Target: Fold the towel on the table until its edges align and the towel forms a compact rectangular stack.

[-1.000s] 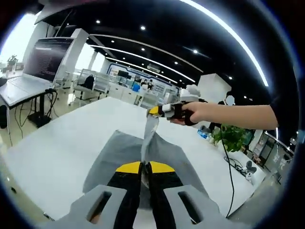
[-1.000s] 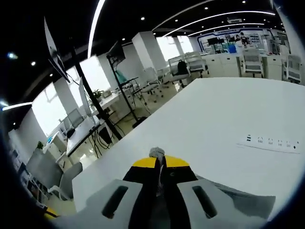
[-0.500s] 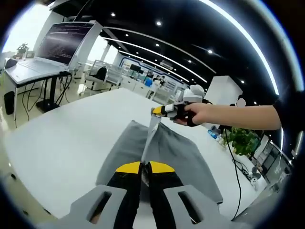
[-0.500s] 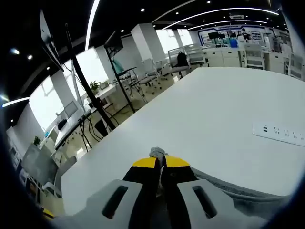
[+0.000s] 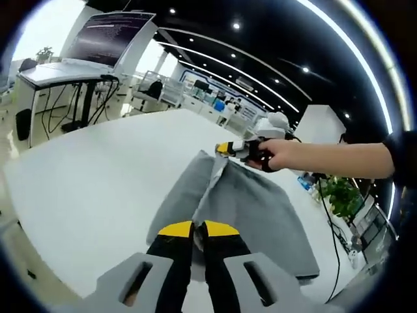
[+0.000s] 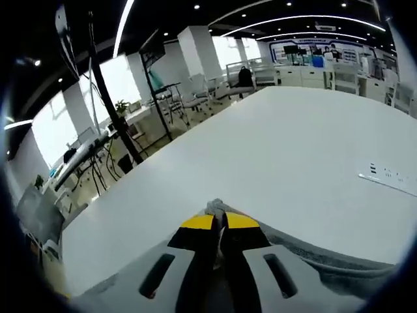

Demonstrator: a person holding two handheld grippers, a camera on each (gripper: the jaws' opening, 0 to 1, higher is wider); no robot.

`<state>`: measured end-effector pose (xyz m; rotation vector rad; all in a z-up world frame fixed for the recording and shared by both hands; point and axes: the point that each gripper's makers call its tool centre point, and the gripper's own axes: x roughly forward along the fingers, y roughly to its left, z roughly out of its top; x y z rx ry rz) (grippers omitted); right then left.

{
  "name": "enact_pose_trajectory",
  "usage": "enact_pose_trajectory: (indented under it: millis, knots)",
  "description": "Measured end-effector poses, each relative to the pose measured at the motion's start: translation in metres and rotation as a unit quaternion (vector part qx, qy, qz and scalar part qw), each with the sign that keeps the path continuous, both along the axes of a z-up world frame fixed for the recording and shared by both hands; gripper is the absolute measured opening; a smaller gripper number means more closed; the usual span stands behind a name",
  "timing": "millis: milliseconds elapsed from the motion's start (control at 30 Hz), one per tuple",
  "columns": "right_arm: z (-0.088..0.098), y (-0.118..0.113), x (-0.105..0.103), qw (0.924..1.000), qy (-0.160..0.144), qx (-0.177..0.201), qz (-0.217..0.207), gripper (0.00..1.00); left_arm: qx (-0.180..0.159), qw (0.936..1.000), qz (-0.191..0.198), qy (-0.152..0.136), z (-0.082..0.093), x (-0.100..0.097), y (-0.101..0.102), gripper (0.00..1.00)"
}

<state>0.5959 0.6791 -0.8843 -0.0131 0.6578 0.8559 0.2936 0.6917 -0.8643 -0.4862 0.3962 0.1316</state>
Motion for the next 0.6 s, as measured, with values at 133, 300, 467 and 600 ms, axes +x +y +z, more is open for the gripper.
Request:
enact_pose_trajectory:
  millis: [133,300,467,600]
  knots:
    - [-0.004,0.001,0.005,0.9997,0.008,0.012,-0.018,0.03,-0.015,0.9995,0.027,-0.001,-0.006,-0.003,0.014,0.01]
    - [-0.005,0.004,0.002,0.9995,0.011,0.022,-0.020,0.03,-0.027,0.9994,0.022,-0.008,-0.009,0.000,0.015,0.08]
    - [-0.005,0.005,0.002,0.9990,0.021,0.031,-0.025,0.04,-0.039,0.9991,-0.013,-0.009,-0.011,0.010,0.001,0.25]
    - [0.001,0.007,0.001,0.9975,0.030,0.058,-0.026,0.08,-0.003,0.9988,-0.030,0.038,-0.028,0.015,-0.004,0.21]
